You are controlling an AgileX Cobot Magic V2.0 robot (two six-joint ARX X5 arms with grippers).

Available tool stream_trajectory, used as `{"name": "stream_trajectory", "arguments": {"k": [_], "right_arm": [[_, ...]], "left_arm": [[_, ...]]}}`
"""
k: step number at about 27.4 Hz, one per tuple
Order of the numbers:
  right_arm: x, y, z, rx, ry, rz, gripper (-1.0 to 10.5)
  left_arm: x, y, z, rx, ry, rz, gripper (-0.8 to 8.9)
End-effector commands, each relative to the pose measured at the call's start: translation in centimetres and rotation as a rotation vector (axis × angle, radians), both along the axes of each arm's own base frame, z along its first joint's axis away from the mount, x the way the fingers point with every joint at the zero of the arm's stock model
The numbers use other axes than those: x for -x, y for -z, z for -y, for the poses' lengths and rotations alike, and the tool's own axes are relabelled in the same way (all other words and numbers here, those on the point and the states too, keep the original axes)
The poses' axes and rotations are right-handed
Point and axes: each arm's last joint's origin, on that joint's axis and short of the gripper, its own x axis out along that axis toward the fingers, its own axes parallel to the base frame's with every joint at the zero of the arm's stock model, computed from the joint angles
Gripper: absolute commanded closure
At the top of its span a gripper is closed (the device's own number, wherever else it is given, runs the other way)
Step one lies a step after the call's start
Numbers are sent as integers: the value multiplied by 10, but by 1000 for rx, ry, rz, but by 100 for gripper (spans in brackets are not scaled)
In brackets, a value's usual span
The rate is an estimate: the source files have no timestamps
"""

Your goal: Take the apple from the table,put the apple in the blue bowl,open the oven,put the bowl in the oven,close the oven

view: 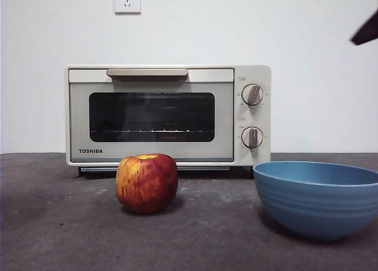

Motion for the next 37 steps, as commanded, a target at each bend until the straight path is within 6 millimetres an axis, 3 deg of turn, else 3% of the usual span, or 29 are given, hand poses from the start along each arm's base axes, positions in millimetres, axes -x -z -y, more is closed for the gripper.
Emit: {"name": "stream_trajectory", "arguments": {"k": [1, 15, 23, 28, 37], "right_arm": [[-11, -6, -14, -34, -25, -4, 489], [-78, 4, -121, 99, -153, -48, 489], [-109, 45, -191, 235, -210, -110, 489], [-117, 70, -213, 286, -201, -97, 486], [-129, 112, -225, 368, -172, -123, 474]], "left_arm": [[0, -6, 0, -10, 12, 33, 807], [0, -6, 0, -9, 11, 32, 807], [0, -6, 0, -9, 11, 32, 807], [0, -6, 0, -9, 11, 33, 807], [0, -6, 0, -9, 13, 30, 807]]}}
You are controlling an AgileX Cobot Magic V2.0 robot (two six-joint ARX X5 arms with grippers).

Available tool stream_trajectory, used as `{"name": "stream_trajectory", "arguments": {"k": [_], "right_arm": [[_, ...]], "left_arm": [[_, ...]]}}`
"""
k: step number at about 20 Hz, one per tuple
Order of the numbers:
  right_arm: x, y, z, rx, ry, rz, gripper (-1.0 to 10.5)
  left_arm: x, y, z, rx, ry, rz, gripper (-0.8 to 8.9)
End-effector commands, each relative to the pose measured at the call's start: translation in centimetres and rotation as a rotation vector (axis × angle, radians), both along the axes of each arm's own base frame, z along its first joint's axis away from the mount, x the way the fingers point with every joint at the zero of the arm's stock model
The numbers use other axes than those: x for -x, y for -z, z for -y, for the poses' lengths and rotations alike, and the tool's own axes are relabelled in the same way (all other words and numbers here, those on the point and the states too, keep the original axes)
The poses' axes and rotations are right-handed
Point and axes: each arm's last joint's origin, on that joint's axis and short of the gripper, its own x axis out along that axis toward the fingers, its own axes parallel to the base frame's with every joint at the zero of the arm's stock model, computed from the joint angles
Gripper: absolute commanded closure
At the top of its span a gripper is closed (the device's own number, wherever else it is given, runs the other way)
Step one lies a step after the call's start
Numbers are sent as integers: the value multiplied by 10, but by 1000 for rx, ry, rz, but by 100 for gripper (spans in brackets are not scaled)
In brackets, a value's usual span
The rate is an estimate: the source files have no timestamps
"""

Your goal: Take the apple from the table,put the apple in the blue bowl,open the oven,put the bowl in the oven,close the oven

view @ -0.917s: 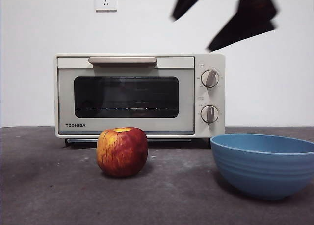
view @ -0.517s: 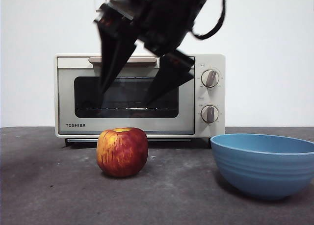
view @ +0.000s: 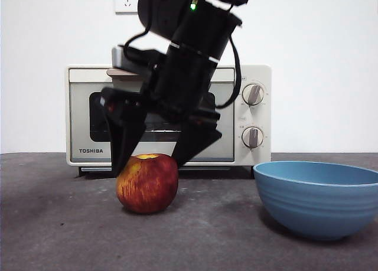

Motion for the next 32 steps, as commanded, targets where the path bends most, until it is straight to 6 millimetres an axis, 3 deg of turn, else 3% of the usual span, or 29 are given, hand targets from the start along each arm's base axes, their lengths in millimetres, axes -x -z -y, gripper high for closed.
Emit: {"name": "stream_trajectory", "arguments": {"k": [1, 5, 12, 15, 18, 26, 29, 32], "right_arm": [[-3, 8, -10, 11, -8, 15, 474], [-5, 21, -11, 43, -1, -7, 474], [-1, 23, -9, 86, 27, -30, 565], [0, 8, -8, 55, 32, -8, 565], [5, -25, -2, 1, 40, 30, 565], [42, -110, 61, 5, 104, 89, 565], [59, -116, 87, 34, 140, 104, 565], [75, -100, 116, 80, 191, 111, 565]], "left_arm": [[0, -6, 0, -9, 12, 30, 807], [1, -5, 0, -9, 13, 18, 807], [1, -5, 0, -11, 13, 20, 807], [1, -5, 0, -11, 13, 21, 807], [1, -5, 0, -11, 13, 23, 807], [0, -5, 0, -12, 14, 25, 807], [0, -5, 0, -11, 14, 25, 807], [0, -6, 0, -11, 13, 29, 807]]}}
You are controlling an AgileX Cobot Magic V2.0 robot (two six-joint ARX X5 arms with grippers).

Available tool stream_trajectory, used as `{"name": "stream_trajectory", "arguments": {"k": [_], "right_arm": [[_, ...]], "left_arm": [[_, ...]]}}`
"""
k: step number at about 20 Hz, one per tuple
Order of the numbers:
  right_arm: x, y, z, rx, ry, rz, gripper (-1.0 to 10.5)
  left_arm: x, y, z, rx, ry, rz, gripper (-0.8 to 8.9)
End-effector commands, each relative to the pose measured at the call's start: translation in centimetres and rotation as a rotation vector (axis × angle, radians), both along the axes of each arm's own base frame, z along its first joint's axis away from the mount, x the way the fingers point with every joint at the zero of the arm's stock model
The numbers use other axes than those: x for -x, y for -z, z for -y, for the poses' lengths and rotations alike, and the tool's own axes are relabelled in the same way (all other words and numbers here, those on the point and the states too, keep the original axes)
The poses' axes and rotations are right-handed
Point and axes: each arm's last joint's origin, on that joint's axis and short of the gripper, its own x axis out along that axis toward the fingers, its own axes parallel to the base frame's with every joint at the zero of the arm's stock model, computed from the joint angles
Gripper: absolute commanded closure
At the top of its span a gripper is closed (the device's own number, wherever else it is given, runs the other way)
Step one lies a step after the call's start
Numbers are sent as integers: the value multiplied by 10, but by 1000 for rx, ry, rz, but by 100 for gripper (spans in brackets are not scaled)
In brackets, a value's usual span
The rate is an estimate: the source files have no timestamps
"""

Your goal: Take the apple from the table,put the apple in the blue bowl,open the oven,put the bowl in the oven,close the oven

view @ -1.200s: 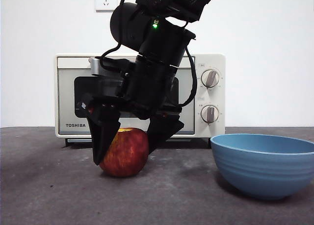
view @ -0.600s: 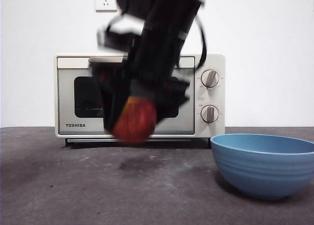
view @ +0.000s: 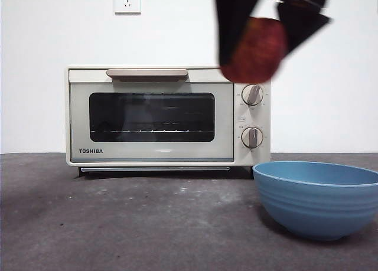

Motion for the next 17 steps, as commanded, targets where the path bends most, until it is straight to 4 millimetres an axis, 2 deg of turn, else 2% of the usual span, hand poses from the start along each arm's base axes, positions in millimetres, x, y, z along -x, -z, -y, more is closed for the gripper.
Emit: {"name": "stream_trajectory", "arguments": {"k": [1, 5, 10, 17], "right_arm": [[9, 18, 16, 31, 39, -15, 565], [14, 52, 38, 11, 118, -28, 564], [12, 88, 41, -69, 135, -69, 542], [8, 98, 40, -33, 149, -73, 510]], "left_arm": [[0, -6, 0, -6, 9, 34, 806], [0, -6, 0, -6, 9, 34, 807], [0, -6, 0, -6, 9, 32, 807], [0, -6, 0, -4, 8, 33, 807]]}}
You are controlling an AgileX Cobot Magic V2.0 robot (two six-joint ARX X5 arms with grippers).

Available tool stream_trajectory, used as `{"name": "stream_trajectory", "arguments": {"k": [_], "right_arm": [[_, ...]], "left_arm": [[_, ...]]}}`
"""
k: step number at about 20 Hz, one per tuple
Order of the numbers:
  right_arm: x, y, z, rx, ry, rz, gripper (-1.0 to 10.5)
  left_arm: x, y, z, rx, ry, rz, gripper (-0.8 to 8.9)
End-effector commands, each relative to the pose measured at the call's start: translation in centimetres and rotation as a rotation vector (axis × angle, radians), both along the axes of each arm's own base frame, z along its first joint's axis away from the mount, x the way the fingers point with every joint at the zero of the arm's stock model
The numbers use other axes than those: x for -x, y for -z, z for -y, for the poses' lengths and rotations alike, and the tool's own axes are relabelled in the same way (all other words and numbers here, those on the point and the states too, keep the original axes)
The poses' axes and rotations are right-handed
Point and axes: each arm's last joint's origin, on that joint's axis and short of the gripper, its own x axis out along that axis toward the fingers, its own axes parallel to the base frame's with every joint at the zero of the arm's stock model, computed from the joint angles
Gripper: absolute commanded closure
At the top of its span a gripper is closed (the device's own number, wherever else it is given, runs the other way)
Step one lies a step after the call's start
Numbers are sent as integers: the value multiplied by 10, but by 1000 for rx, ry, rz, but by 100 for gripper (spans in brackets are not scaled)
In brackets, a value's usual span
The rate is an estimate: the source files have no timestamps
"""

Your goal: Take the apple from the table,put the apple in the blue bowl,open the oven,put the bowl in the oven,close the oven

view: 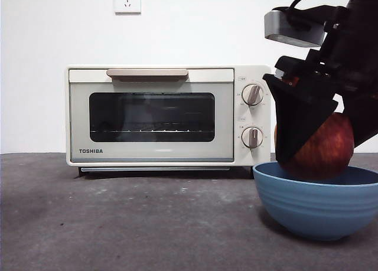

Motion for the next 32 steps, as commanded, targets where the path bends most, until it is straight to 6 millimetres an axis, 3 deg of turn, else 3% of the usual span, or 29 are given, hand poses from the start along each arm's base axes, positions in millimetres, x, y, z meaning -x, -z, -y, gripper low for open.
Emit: {"name": "stream_trajectory", "arguments": {"k": [1, 4, 7, 15, 17, 23, 32], "right_arm": [[-5, 9, -6, 13, 6, -36, 490], [-8, 16, -8, 33, 3, -58, 473], [-7, 8, -10, 18, -4, -14, 473], [7, -62, 4, -31, 34, 141, 473], [14, -73, 16, 13, 77, 146, 473], [26, -73, 54, 115, 205, 34, 473], [25, -67, 67, 87, 244, -68, 474]], "left_arm": [[0, -6, 0, -4, 9, 30, 807], [0, -6, 0, -3, 8, 32, 807], [-2, -9, 1, 0, 11, 50, 807], [-36, -16, 10, 39, 46, 85, 806], [-53, -21, 15, 20, 39, 93, 806], [-111, -48, 41, -34, 57, 160, 806], [-203, -52, 86, -196, 78, 172, 806]]}}
